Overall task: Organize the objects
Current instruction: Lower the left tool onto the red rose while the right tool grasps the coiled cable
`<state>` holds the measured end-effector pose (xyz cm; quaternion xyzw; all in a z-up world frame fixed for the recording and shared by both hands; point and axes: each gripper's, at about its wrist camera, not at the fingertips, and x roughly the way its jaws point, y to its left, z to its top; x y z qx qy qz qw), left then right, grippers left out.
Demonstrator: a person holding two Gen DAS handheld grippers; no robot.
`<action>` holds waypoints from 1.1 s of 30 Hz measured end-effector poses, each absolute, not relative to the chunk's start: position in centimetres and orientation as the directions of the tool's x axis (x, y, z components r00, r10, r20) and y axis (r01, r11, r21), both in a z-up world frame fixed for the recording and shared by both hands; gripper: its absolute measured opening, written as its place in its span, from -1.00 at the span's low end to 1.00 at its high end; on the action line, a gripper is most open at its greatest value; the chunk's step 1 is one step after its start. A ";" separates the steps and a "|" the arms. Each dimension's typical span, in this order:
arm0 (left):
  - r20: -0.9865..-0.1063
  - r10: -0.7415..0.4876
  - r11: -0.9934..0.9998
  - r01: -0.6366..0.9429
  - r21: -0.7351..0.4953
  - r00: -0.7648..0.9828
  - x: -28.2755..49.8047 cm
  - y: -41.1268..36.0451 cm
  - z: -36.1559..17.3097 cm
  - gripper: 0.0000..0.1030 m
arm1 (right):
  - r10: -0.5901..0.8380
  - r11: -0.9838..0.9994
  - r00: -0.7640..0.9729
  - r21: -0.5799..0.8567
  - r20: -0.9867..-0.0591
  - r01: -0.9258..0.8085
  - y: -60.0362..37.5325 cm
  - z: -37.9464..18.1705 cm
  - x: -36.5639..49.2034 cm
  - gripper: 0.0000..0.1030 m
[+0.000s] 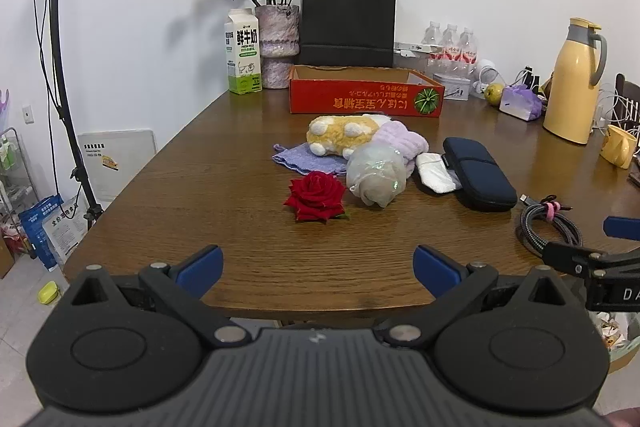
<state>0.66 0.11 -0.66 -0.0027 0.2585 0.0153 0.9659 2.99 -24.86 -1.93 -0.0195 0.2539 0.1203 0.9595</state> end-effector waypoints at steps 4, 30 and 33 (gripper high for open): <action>-0.513 0.030 0.999 -0.031 0.007 0.858 1.5 0.1 -1.3 1.00 | 0.206 0.974 0.834 0.025 -0.512 -0.226 -25.2 -3.0 3.8 1.00; -0.559 0.059 0.998 -0.057 0.020 0.827 6.7 -0.2 -2.8 1.00 | 0.153 0.980 0.810 -0.016 -0.566 -0.196 -26.9 -6.2 10.9 1.00; -0.560 0.063 0.998 -0.062 0.022 0.826 7.4 -0.1 -2.7 1.00 | 0.173 0.979 0.801 0.014 -0.573 -0.201 -27.2 -6.3 11.9 1.00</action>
